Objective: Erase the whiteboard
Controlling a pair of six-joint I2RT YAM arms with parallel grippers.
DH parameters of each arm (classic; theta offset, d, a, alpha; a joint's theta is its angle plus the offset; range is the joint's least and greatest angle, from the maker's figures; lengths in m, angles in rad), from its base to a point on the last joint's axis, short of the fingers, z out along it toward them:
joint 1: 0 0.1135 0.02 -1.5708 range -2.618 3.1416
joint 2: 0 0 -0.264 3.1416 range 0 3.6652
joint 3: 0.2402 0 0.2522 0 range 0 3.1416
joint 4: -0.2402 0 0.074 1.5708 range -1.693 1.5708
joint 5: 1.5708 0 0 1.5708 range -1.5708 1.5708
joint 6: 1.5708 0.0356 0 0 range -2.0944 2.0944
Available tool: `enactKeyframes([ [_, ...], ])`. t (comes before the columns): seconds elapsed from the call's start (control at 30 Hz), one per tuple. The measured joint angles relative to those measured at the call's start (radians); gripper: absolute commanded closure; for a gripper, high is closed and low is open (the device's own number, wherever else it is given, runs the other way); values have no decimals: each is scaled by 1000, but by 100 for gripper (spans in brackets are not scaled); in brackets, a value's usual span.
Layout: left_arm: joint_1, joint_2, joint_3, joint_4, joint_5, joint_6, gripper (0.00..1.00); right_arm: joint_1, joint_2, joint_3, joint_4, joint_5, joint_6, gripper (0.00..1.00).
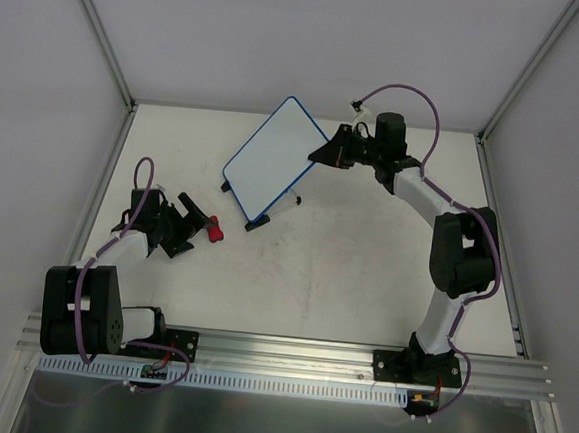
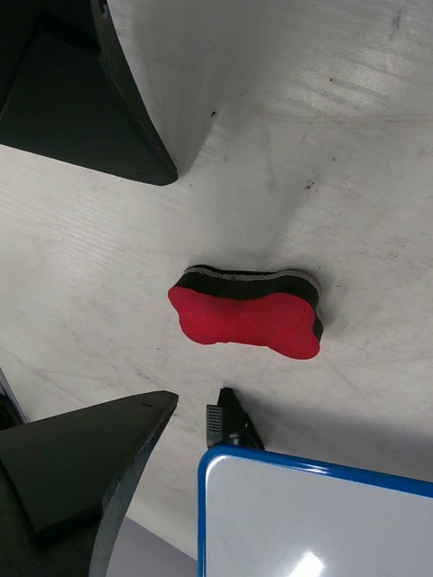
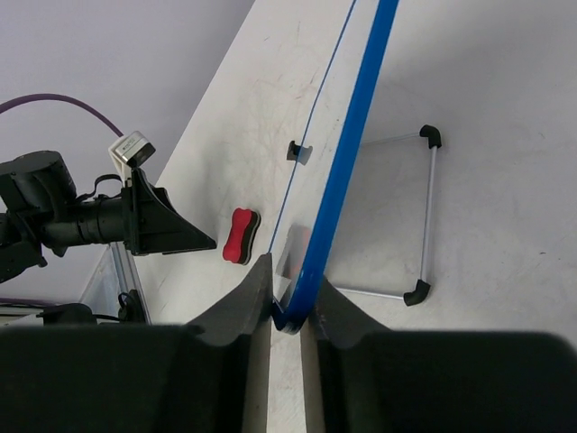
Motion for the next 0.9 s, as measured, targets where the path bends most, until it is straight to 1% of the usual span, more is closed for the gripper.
enactKeyframes([
  [0.03,0,0,0,0,0,0,1,0,0,-1,0,-3,5,97],
  [0.1,0,-1,0,0,0,1,1,1,0,-1,-5,-14,38,99],
  [0.17,0,-3,0,0,0,2,1,8,0,-1,-6,-28,28,100],
  [0.4,0,-5,0,0,0,6,1,11,0,12,-44,-32,13,100],
  [0.53,0,-5,0,0,0,7,1,10,0,53,-82,-27,2,100],
  [0.7,0,-5,0,0,0,8,1,1,7,141,-134,-12,-8,100],
  [0.9,0,-6,-1,0,7,11,1,-13,87,352,-217,-54,-22,100],
])
